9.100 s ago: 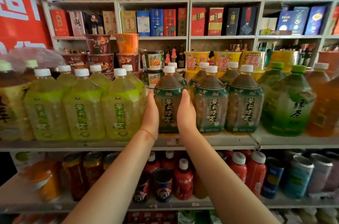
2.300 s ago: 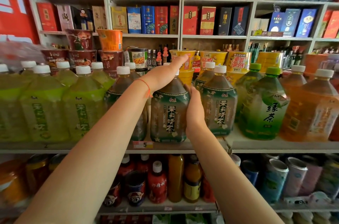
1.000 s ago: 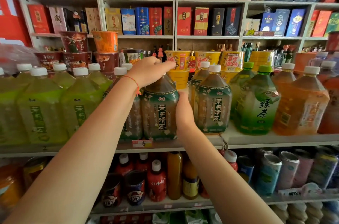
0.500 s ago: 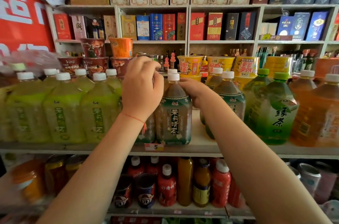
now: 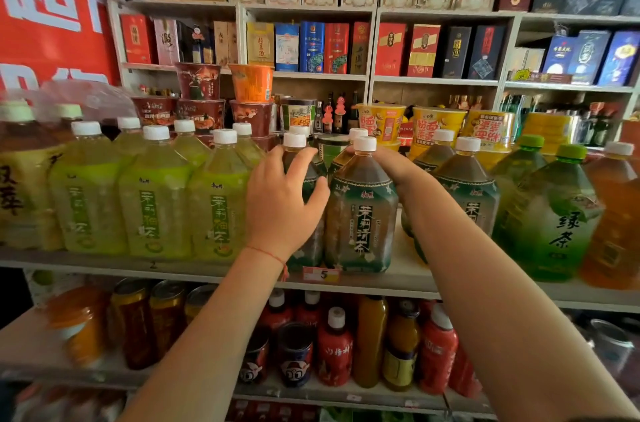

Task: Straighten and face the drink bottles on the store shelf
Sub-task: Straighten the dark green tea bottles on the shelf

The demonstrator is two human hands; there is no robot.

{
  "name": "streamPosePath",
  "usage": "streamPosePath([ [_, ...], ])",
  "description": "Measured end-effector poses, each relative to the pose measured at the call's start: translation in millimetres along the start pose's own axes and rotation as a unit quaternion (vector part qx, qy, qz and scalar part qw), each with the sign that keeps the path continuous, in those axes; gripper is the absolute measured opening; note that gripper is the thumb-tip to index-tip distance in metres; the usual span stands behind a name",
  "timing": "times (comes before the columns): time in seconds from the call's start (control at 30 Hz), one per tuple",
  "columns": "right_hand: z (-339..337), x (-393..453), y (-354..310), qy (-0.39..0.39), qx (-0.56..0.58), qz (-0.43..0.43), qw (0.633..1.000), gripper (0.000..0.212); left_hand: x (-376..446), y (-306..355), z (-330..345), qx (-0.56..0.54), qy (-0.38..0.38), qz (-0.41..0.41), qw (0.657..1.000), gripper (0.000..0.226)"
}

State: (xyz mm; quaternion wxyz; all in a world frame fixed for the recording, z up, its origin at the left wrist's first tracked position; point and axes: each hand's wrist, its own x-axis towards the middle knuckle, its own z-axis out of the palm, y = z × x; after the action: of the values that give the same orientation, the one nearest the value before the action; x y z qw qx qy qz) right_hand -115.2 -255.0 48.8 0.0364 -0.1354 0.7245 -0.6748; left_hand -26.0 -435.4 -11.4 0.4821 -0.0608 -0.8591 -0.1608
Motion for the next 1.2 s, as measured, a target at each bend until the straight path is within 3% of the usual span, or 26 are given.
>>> streamPosePath([
  [0.13, 5, -16, -1, 0.020, 0.055, 0.012, 0.998, 0.015, 1, -3, -3, 0.023, -0.010, 0.013, 1.000, 0.052],
  [0.4, 16, -38, 56, 0.160, 0.181, 0.048, 0.969, 0.042, 0, -1, 0, 0.012, 0.010, 0.006, 1.000, 0.050],
  [0.47, 18, -44, 64, 0.169, 0.183, 0.069, 0.966, 0.051, 0, -1, 1, 0.006, 0.006, 0.007, 1.000, 0.051],
  [0.57, 21, -58, 55, 0.155, 0.196, 0.067, 0.966, 0.048, -1, 3, -1, -0.038, 0.023, -0.014, 0.999, 0.049],
  [0.63, 27, -72, 38, 0.162, 0.173, 0.018, 0.971, 0.045, -8, 13, -3, -0.075, 0.077, -0.002, 0.994, 0.045],
  [0.7, 29, -87, 21, 0.208, 0.062, -0.114, 0.969, 0.036, -15, 33, -4, -0.106, 0.147, 0.069, 0.981, 0.036],
  [0.8, 11, -110, 14, 0.359, -0.090, -0.318, 0.873, 0.025, -27, 73, 5, -0.226, 0.123, 0.145, 0.955, 0.023],
  [0.87, -12, -116, 21, 0.448, -0.142, -0.348, 0.811, 0.024, -33, 96, 14, -0.302, 0.040, 0.138, 0.942, 0.027],
  [0.93, -31, -113, 36, 0.468, -0.175, -0.300, 0.813, 0.034, -37, 117, 27, -0.338, -0.046, 0.085, 0.936, 0.033],
  [1.0, -48, -108, 50, 0.433, -0.144, -0.200, 0.867, 0.044, -36, 142, 36, -0.353, -0.136, 0.006, 0.926, 0.045],
  [1.1, -71, -107, 61, 0.375, -0.002, -0.053, 0.925, 0.049, -27, 175, 48, -0.435, -0.234, -0.160, 0.855, 0.050],
  [1.17, -84, -106, 61, 0.343, 0.098, 0.032, 0.933, 0.048, -15, 180, 70, -0.472, -0.236, -0.262, 0.808, 0.048],
  [1.2, -88, -104, 60, 0.324, 0.134, 0.060, 0.935, 0.047, -10, 180, 80, -0.489, -0.238, -0.306, 0.781, 0.063],
])
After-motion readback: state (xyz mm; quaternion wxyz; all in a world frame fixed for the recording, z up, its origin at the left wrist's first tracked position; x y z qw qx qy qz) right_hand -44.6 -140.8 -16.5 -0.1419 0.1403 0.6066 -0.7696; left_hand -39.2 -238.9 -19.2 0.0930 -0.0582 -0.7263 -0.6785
